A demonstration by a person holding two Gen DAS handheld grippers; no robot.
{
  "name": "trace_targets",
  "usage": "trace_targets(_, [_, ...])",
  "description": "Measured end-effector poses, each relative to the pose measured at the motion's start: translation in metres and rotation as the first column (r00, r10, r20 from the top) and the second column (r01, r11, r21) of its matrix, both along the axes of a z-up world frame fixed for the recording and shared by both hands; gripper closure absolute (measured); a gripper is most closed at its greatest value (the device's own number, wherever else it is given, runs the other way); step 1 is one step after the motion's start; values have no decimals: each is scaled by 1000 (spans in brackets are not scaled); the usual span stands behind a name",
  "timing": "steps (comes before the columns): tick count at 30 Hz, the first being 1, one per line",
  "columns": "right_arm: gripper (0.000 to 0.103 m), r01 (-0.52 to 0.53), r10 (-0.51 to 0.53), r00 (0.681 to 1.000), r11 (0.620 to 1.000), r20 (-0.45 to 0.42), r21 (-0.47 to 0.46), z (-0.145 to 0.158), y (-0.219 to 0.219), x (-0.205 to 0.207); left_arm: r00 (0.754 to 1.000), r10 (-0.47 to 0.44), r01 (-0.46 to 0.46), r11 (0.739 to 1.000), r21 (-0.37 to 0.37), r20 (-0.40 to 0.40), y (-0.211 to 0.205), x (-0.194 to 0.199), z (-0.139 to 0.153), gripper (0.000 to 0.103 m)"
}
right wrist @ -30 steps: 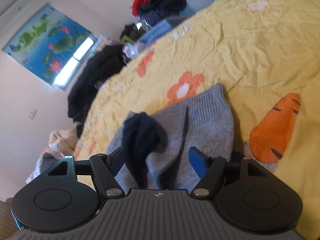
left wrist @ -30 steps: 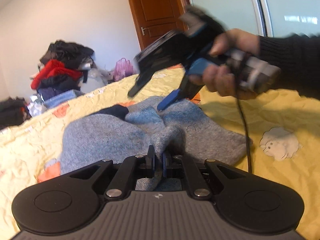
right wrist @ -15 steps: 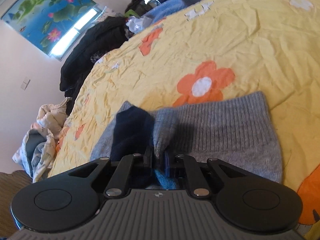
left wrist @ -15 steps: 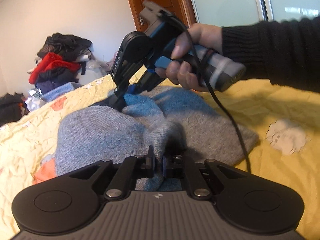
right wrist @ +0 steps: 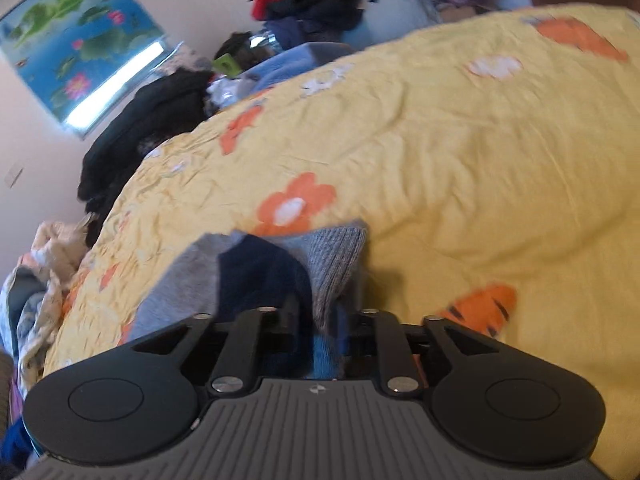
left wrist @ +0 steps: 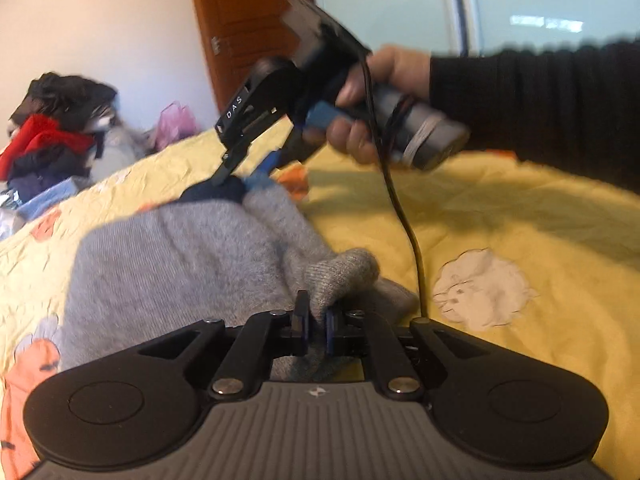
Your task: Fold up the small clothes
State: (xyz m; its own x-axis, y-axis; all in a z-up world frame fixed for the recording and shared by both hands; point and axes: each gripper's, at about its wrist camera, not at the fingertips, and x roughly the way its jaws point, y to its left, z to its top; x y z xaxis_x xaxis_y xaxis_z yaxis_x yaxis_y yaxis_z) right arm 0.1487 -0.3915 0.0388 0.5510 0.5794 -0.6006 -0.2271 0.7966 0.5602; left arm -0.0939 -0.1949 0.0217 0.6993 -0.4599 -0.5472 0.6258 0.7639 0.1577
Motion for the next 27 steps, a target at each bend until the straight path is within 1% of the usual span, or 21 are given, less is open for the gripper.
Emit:
trace_targets(2, [44,75,-79,994,996,78,57,9,-13,-14,999,-51,51,998,-25,7,16,-10,9,82])
trace_targets(3, [44,102,-111,989,991,96,92,14,-20,-19,997,-61,62,998,-26,37,24,-16,12,68])
trace_targets(4, [44,102,-114,990,986,86,130,18,-24,-21,995,-61,62,998,-19,80,31,-23,15,48])
trace_targets(5, [44,77,-88,994,984,65,162,20,-24,-21,990,-59,62,998,-16,129,37,-31,19,38])
trace_targets(6, [44,45,-53,998,985,43,165,22,-21,-21,982,-61,66,998,-19,176,41,-36,22,25])
trace_targets(7, [44,20,-24,999,990,26,142,23,-12,-22,974,-65,71,997,-19,215,44,-40,24,24])
trace_targets(8, [44,2,-3,1000,993,5,117,23,-4,-21,969,-80,85,996,-12,234,44,-41,24,24])
trace_targets(10, [45,-11,14,999,995,-34,96,17,7,-16,967,-111,111,994,9,230,33,-34,21,24])
trace_targets(11, [45,-4,9,998,996,-57,88,13,9,-13,969,-119,120,993,12,215,28,-29,16,24])
trace_targets(12, [46,11,-4,996,996,-85,84,7,11,-9,975,-127,125,992,21,184,18,-22,12,24])
trace_targets(14, [48,17,-3,991,994,-132,107,-2,15,-5,983,-149,146,989,36,110,6,-12,5,24])
trace_targets(16, [51,19,-4,989,995,-148,103,-8,18,-2,984,-181,181,983,26,0,-2,-1,-1,24])
trace_targets(17, [62,24,-9,989,995,-151,102,-10,19,0,981,-190,191,981,41,-48,-6,4,-3,24])
trace_targets(18, [83,38,-22,989,994,-147,102,-10,18,1,979,-192,194,981,27,-70,-5,9,-2,25])
trace_targets(19, [87,52,-41,992,994,-118,94,-7,16,1,975,-194,196,981,5,-104,-3,14,-1,25])
trace_targets(21, [90,52,-51,998,996,-23,66,11,14,-2,970,-203,202,979,-16,-131,2,19,1,26])
trace_targets(23, [90,50,-52,998,997,33,56,24,10,-1,969,-208,208,978,-13,-132,2,18,2,26])
trace_targets(24, [91,56,-57,998,998,33,36,24,9,3,969,-212,212,977,-14,-130,2,17,3,26])
trace_targets(25, [91,70,-70,998,998,6,10,19,10,10,969,-213,213,977,-16,-128,2,17,3,26])
trace_targets(27, [91,71,-74,996,995,-45,-68,-1,14,18,970,-210,208,978,-30,-122,6,16,6,25])
